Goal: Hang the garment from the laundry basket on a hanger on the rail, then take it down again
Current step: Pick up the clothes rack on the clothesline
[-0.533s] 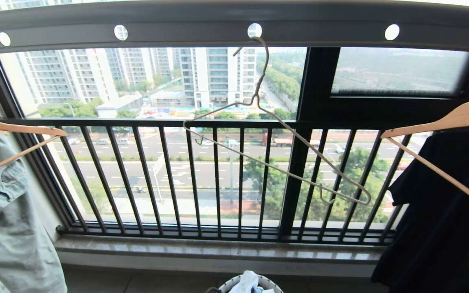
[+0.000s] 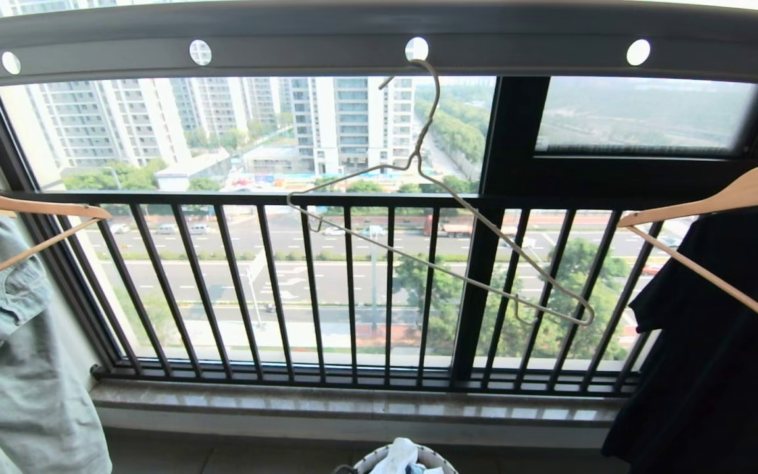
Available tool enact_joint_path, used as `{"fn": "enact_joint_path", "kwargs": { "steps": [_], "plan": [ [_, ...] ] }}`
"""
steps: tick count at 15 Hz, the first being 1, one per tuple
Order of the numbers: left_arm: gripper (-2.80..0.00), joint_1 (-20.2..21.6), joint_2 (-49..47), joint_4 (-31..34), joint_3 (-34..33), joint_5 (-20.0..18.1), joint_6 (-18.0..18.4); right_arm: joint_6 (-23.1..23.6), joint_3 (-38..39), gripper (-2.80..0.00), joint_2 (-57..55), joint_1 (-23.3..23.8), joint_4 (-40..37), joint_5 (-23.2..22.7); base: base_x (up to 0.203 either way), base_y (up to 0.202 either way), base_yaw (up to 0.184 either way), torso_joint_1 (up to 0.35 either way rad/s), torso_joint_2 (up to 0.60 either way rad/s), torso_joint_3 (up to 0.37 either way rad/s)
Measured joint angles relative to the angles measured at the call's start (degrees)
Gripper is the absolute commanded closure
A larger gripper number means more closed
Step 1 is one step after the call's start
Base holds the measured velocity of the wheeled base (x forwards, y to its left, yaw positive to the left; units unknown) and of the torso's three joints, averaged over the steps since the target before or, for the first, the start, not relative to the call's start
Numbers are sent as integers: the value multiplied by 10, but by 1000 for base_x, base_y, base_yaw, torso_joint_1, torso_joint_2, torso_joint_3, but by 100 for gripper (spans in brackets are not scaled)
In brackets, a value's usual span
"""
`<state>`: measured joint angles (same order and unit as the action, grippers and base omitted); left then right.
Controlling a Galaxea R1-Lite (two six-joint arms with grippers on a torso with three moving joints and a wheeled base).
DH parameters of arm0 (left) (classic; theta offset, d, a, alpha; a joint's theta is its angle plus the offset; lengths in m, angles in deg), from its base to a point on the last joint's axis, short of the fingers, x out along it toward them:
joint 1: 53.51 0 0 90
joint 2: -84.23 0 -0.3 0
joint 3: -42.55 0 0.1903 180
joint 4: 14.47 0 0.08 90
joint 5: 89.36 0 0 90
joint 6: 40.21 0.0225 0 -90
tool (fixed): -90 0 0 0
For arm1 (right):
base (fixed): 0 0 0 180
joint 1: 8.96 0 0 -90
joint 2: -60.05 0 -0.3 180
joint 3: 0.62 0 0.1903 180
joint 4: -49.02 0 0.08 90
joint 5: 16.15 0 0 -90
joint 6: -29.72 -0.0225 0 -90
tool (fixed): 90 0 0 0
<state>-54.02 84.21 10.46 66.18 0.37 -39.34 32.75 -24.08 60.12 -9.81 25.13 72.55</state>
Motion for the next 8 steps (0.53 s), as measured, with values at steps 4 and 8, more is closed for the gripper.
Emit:
{"fn": "enact_joint_path", "kwargs": {
  "steps": [4, 8],
  "plan": [
    [0, 1, 0, 0, 0, 0, 0, 0, 0, 0, 0, 0, 0, 0, 0, 0, 0, 0, 0, 0],
    [0, 0, 0, 0, 0, 0, 0, 0, 0, 0, 0, 0, 0, 0, 0, 0, 0, 0, 0, 0]
  ]
}}
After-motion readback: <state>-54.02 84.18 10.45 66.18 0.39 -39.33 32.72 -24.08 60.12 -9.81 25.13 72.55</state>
